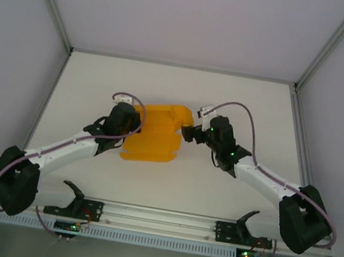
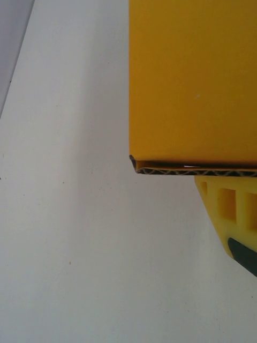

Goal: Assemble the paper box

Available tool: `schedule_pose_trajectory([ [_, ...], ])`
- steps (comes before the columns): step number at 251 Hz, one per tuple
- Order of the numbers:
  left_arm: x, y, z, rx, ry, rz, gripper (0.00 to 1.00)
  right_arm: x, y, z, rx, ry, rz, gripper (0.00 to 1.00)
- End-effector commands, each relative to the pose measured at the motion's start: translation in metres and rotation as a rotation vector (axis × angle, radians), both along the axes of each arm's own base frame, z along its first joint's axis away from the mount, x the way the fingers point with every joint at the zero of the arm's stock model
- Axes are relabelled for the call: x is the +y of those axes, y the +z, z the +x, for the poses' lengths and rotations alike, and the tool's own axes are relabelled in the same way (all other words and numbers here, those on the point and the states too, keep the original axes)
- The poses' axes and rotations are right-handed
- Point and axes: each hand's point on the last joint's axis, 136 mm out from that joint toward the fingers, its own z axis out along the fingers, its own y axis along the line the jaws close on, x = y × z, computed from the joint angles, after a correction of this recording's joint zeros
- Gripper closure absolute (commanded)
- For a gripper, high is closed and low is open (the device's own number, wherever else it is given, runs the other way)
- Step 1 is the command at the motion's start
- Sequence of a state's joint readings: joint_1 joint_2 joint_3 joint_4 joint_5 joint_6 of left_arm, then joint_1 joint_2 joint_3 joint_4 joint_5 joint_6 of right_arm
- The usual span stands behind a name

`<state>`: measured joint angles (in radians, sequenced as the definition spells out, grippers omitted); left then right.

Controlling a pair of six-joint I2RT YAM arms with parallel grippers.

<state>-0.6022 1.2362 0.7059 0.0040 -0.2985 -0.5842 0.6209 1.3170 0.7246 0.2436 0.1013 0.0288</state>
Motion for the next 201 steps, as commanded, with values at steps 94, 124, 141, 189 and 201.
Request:
schedule_pose_trajectory([
  [94,-0.016,0.001,0.004,0.01,-0.03,-0.073,1.0,0.062,-0.01,0.011,-0.007,0.108,-0.072,0.01],
  [124,-0.017,0.0,0.004,0.016,-0.027,-0.089,1.0,0.075,-0.016,0.015,-0.018,0.091,-0.102,0.01],
  [141,-0.018,0.0,0.003,0.019,-0.029,-0.093,1.0,0.078,-0.016,0.018,-0.031,0.066,-0.121,0.01],
  [189,-0.012,-0.003,0.002,0.022,-0.012,-0.074,1.0,0.068,-0.019,0.011,-0.04,0.028,-0.178,0.01],
  [201,-0.01,-0.003,0.002,0.02,-0.006,-0.067,1.0,0.062,-0.015,0.007,-0.042,0.021,-0.173,0.01],
])
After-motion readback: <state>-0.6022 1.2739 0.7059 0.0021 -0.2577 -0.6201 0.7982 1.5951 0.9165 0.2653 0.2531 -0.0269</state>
